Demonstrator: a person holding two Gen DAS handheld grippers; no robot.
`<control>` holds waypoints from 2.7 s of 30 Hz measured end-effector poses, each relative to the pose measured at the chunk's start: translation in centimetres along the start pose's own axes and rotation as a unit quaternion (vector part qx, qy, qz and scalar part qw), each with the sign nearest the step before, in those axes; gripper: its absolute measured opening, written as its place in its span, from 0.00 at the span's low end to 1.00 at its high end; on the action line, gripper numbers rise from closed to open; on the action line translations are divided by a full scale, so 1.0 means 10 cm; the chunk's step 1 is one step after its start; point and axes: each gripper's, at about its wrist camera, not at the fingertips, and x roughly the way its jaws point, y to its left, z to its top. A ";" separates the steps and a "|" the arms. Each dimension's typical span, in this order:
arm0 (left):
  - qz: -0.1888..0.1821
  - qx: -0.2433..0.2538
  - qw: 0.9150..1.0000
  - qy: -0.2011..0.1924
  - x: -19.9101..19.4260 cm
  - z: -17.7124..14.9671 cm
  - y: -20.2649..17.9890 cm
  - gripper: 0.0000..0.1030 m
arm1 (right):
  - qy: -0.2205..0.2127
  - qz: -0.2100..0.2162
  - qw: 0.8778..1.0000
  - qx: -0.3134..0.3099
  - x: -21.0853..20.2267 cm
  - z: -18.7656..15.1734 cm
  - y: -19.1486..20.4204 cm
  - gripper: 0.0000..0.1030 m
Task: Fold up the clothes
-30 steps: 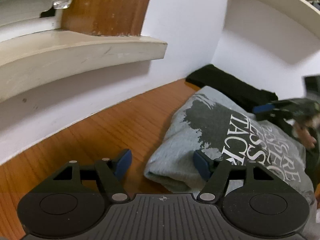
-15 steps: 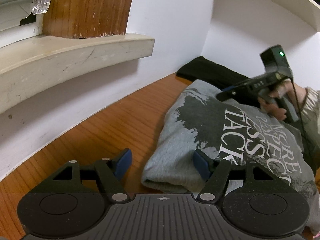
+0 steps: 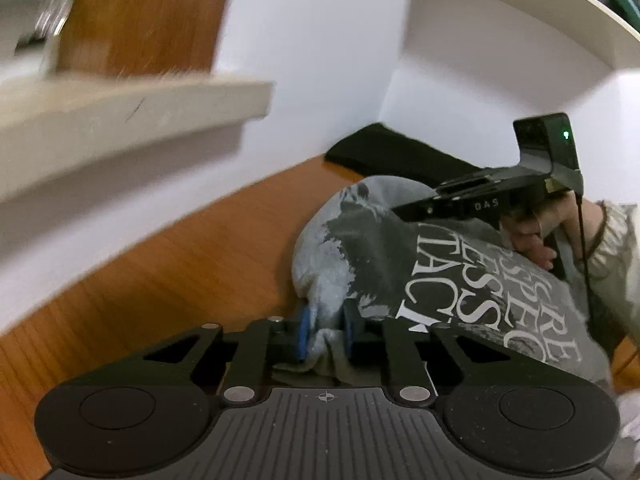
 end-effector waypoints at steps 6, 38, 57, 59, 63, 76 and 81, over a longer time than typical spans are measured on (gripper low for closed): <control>-0.021 0.045 0.997 -0.057 -0.06 0.24 -0.33 0.16 | -0.117 -0.082 0.989 -0.038 -0.72 -0.22 0.15 0.14; -0.193 0.238 0.916 -0.259 0.20 2.11 -2.91 0.15 | -0.407 -0.331 0.845 -0.102 -3.54 -0.10 -0.32 0.12; 0.086 0.163 0.982 -0.047 3.20 2.00 -1.51 0.20 | -0.119 -0.296 0.935 -0.153 -0.32 0.74 -2.60 0.39; 0.075 0.162 0.983 -0.047 3.20 1.96 -1.47 0.27 | -0.101 -0.272 0.947 -0.141 -0.36 0.60 -2.66 0.37; 0.038 0.149 0.987 -0.046 3.13 1.90 -1.49 0.34 | -0.094 -0.256 0.957 -0.102 -0.64 0.33 -2.73 0.37; 0.002 0.105 0.994 -0.036 3.03 1.69 -1.41 0.40 | -0.022 -0.248 0.965 -0.083 -0.57 0.48 -2.55 0.39; 0.005 0.077 0.996 -0.049 3.03 1.82 -1.35 0.51 | -0.019 -0.269 0.962 -0.047 -0.78 0.36 -2.73 0.41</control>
